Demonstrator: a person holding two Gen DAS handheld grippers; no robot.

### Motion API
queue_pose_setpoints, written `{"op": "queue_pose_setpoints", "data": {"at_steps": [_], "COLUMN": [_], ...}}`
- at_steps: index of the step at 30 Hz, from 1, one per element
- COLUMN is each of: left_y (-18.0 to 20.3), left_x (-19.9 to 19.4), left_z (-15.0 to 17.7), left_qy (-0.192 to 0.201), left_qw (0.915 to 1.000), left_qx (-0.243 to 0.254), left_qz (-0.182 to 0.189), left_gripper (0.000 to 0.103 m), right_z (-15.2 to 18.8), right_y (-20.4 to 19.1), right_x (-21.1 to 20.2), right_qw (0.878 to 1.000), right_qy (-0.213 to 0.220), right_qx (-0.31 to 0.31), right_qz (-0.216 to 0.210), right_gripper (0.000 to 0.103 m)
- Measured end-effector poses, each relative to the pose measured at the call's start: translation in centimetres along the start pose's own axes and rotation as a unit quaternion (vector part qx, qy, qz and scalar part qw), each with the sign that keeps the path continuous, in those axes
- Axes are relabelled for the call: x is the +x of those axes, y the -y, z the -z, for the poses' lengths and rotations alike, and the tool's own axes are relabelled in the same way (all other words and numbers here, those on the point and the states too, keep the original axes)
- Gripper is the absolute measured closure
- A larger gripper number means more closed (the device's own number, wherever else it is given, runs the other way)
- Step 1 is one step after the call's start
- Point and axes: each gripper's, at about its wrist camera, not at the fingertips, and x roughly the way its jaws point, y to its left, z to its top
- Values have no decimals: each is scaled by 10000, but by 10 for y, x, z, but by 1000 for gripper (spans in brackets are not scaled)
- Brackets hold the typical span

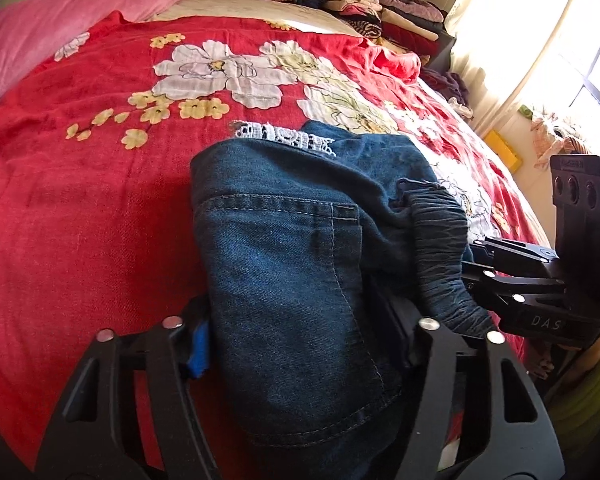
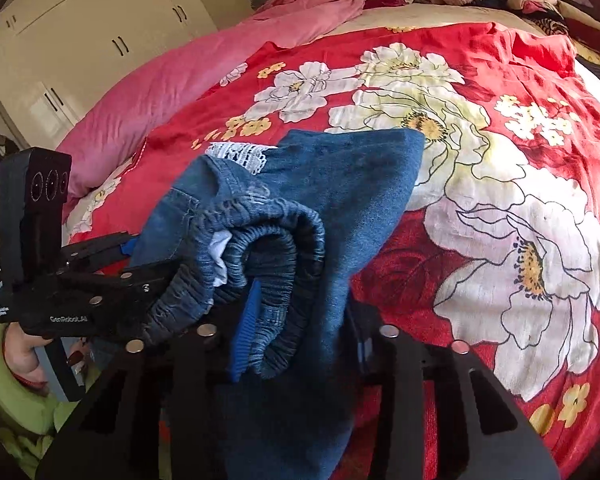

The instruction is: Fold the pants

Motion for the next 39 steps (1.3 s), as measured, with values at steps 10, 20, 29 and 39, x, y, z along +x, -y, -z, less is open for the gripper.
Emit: {"op": "queue_pose_setpoints", "data": {"at_steps": [10,20,29,39], "left_y": [-2,-10,-21,-27], "left_x": [-23,-21,-3,10], "left_z": [-25,-71,-88,-87], "left_qy": [403,657,612,505], "left_qw": [9992,9969,9964,9969], "left_qx": [-79,96,120,115], "left_qz": [30,-432,-568,-595], "left_gripper": [70,70,70,69], "right_z": [-34,-83,-105,-101], "right_y": [-24,-21,-11,0], "right_x": [-16,-4,13,26], "right_qw": [9979,9955,9958,9970], "right_qy": [485,763,741,576], "right_qx": [-431,-545,-490,-324], "right_qz": [40,101,231,410], "right_gripper": [81,81,81,79]}}
